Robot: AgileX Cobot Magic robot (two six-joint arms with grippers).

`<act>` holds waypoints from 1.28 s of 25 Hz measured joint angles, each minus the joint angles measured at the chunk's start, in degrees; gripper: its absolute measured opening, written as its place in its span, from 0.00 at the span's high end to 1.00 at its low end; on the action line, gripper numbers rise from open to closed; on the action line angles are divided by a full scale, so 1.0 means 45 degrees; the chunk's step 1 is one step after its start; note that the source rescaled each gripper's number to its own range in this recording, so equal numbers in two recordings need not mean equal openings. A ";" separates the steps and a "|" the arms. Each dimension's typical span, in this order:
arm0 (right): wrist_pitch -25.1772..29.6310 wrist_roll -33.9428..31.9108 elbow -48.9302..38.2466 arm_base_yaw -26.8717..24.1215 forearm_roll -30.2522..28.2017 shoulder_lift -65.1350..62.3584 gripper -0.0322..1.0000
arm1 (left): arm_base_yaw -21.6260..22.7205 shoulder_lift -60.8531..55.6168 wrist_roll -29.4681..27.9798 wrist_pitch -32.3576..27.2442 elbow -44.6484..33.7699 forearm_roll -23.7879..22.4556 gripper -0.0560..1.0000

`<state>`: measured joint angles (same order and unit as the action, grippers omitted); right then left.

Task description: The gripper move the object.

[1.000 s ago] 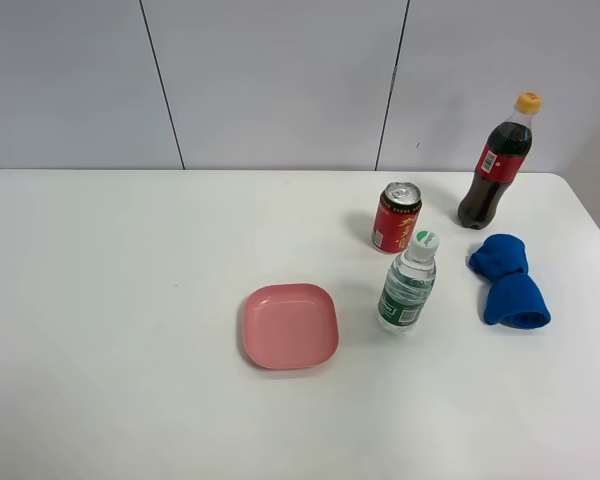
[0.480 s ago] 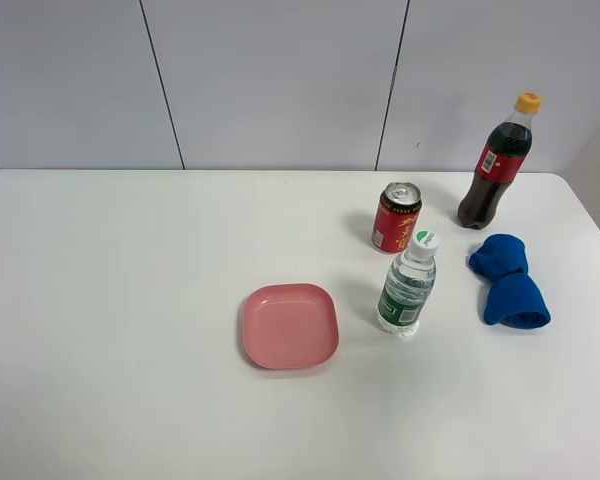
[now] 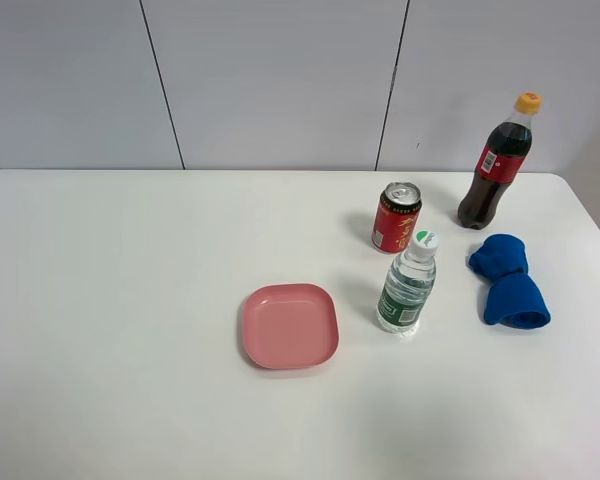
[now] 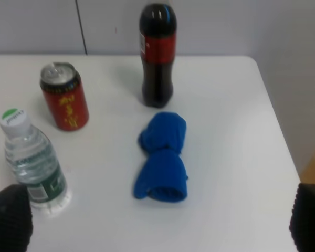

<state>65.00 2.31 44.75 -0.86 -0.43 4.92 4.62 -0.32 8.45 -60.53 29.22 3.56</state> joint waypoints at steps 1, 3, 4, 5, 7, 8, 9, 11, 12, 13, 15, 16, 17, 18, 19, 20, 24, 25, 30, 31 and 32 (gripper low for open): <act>-0.0232 -0.0012 -0.0354 0.0000 0.0096 -0.0423 0.00 | 0.0000 0.0000 0.0000 0.0000 0.0000 0.0000 0.00; -0.0544 -0.0026 -0.1159 0.0000 0.0096 -0.1004 0.00 | 0.0000 0.0000 0.0000 0.0000 0.0000 0.0000 0.00; -0.0581 -0.0037 -0.1483 0.0000 0.0096 -0.1113 0.00 | 0.0000 0.0000 0.0000 0.0000 0.0000 0.0000 0.00; -0.0591 -0.0037 -0.1716 0.0000 0.0096 -0.1132 0.00 | 0.0000 0.0000 0.0000 0.0000 0.0000 0.0000 0.00; -0.0723 -0.0037 -0.2165 0.0000 0.0096 -0.1132 0.00 | 0.0000 0.0000 0.0000 0.0000 0.0000 0.0000 0.00; -0.0804 -0.0037 -0.2294 0.0000 0.0096 -0.1132 0.00 | 0.0000 0.0000 0.0000 0.0000 0.0000 0.0000 0.00; -0.0838 -0.0037 -0.2418 0.0000 0.0096 -0.1132 0.00 | 0.0000 0.0000 0.0000 0.0000 0.0000 0.0000 0.00; -0.0791 -0.0037 -0.2693 0.0000 0.0096 -0.1132 0.00 | 0.0000 0.0000 0.0000 0.0000 0.0000 0.0000 0.00; -0.0755 -0.0037 -0.2815 0.0000 0.0096 -0.1132 0.00 | 0.0000 0.0000 0.0000 0.0000 0.0000 0.0000 0.00; -0.0685 -0.0037 -0.2976 0.0000 0.0096 -0.1132 0.00 | 0.0000 0.0000 0.0000 0.0000 0.0000 0.0000 0.00; -0.0482 -0.0052 -0.3232 0.0000 0.0096 -0.1132 0.00 | 0.0000 0.0000 0.0000 0.0000 0.0000 0.0000 0.00; -0.0482 -0.0051 -0.3284 0.0000 0.0096 -0.1132 0.00 | 0.0000 0.0000 0.0000 0.0000 0.0000 0.0000 0.00; -0.0482 -0.0113 -0.3311 0.0000 0.0096 -0.1132 0.00 | 0.0000 0.0000 0.0000 0.0000 0.0000 0.0000 0.00; -0.0482 -0.0162 -0.3323 0.0000 0.0022 -0.1132 0.00 | 0.0000 0.0000 0.0000 0.0000 0.0000 0.0000 0.00; -0.0482 -0.0245 -0.3323 0.0000 0.0010 -0.1132 0.00 | 0.0000 0.0000 0.0000 0.0000 0.0000 0.0000 0.00; -0.0482 -0.0310 -0.3323 0.0000 0.0010 -0.1132 0.00 | 0.0000 0.0000 0.0000 0.0000 0.0000 0.0000 0.00; -0.0567 -0.0513 -0.3417 0.0000 -0.0016 -0.1132 0.00 | 0.0000 0.0000 0.0000 0.0000 0.0000 0.0000 0.00; -0.0579 -0.0513 -0.3444 0.0000 -0.0016 -0.1132 0.00 | 0.0000 0.0000 0.0000 0.0000 0.0000 0.0000 0.00; -0.0683 -0.0513 -0.3450 0.0000 -0.0016 -0.1132 0.00 | 0.0000 0.0000 0.0000 0.0000 0.0000 0.0000 0.00; -0.0709 -0.0513 -0.3450 0.0000 -0.0016 -0.1132 0.00 | 0.0000 0.0000 0.0000 0.0000 0.0000 0.0000 0.00; -0.0720 -0.0513 -0.3450 0.0000 -0.0016 -0.1132 0.00 | 0.0000 0.0000 0.0000 0.0000 0.0000 0.0000 0.00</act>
<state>61.76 0.00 29.23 -0.86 -0.50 -0.17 4.62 -0.32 8.45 -60.53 29.22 3.56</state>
